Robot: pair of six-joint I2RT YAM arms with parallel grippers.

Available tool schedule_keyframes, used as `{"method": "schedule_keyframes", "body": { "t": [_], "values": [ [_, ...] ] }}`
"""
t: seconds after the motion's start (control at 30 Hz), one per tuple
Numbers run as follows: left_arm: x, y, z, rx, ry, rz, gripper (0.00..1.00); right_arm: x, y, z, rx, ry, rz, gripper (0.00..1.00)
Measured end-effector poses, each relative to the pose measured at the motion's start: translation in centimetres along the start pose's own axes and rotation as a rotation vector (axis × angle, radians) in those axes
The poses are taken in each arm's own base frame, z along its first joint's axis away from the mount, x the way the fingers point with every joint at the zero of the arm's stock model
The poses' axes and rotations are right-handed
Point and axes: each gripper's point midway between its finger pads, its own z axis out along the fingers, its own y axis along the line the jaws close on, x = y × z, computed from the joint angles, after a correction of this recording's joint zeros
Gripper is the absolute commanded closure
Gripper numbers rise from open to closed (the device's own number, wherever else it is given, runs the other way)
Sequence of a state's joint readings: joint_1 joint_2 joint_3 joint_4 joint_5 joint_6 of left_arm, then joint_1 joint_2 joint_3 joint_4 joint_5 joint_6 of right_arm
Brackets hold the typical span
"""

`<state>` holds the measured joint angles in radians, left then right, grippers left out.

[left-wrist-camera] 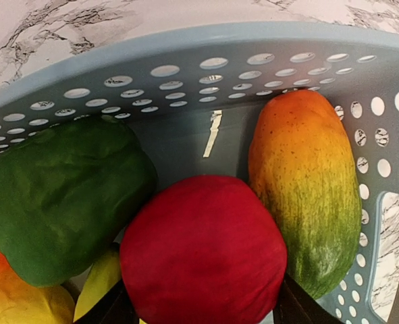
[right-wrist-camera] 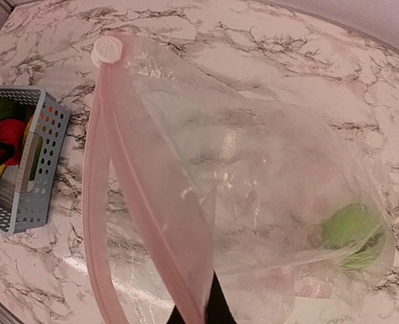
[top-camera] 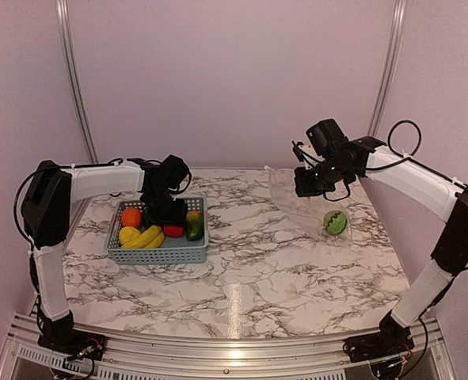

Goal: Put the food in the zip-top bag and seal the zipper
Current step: Pick up the fake fruit from the bin, then place the fake fruit in the zipper food storage bag.

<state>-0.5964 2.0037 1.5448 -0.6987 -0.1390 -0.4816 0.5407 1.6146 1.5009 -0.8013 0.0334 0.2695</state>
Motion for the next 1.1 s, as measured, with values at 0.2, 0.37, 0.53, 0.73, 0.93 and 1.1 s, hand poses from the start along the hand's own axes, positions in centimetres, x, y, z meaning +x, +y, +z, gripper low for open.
{"method": "schedule_keyframes", "body": {
  "t": [0.2,0.37,0.53,0.73,0.93,1.1],
  "values": [
    [-1.2,0.1,-3.3,0.026,-0.062,-0.011,0.37,0.0,0.1,0.0,-0.005,0.001,0.0,1.0],
    [-2.6,-0.1,-7.2,0.07,-0.137,-0.024,0.38,0.1,0.5,0.0,-0.013,0.004,0.002,1.0],
    [-4.4,-1.3,-10.7,0.147,-0.206,-0.036,0.39,0.2,1.4,0.2,-0.031,0.009,-0.004,1.0],
    [-5.3,-3.9,-14.2,0.281,-0.256,-0.02,0.4,-0.1,3.4,0.7,-0.083,0.021,-0.01,1.0],
    [-4.7,-9.3,-19.1,0.506,-0.356,0.064,0.4,-0.8,4.7,1.2,-0.121,0.025,-0.004,1.0],
    [-4.2,-14.2,-22.6,0.711,-0.414,0.117,0.42,-1.8,6.4,1.0,-0.164,0.015,-0.01,1.0]
  ]
}}
